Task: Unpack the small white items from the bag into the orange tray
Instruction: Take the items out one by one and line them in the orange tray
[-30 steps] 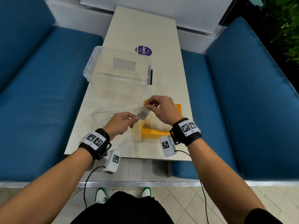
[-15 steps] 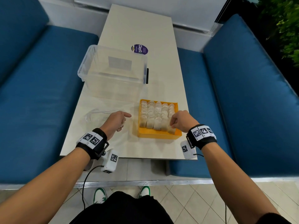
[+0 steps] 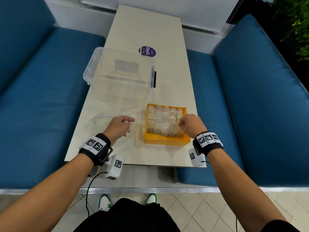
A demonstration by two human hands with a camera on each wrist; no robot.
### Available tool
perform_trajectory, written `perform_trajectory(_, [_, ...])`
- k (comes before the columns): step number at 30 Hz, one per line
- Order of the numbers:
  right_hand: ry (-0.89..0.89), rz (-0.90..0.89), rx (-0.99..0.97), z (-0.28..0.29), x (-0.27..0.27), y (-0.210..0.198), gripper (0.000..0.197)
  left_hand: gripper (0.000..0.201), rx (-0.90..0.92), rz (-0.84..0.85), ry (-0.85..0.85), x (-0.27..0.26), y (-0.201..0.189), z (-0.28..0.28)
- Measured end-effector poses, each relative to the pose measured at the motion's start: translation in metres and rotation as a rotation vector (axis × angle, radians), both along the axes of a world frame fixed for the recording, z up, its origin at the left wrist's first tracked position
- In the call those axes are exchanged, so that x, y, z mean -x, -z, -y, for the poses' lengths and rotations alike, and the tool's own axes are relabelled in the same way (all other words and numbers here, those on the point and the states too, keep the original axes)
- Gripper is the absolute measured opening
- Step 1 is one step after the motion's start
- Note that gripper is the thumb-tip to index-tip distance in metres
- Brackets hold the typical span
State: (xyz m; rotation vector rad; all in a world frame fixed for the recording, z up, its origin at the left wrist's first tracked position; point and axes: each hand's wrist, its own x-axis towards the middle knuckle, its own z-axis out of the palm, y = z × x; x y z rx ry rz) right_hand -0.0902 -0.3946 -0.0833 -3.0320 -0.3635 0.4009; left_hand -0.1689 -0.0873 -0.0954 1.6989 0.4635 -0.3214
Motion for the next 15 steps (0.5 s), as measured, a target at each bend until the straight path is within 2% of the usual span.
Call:
perform_trajectory(4, [-0.004, -0.008, 0.015, -0.0013, 0.0020, -0.0029, 0.022, 0.039, 0.003, 0.000, 0.000, 0.0001, -0.0002, 0.0001])
perform_trajectory(10, [0.028, -0.139, 0.031, 0.0034, 0.0035, -0.0099, 0.017, 0.035, 0.012, 0.000, 0.003, 0.0018, 0.0016, -0.0004])
perform_trajectory(15, [0.036, -0.067, 0.046, 0.0012, -0.0014, -0.0046, 0.018, 0.038, 0.001, -0.001, 0.014, 0.0005, 0.0014, -0.0003])
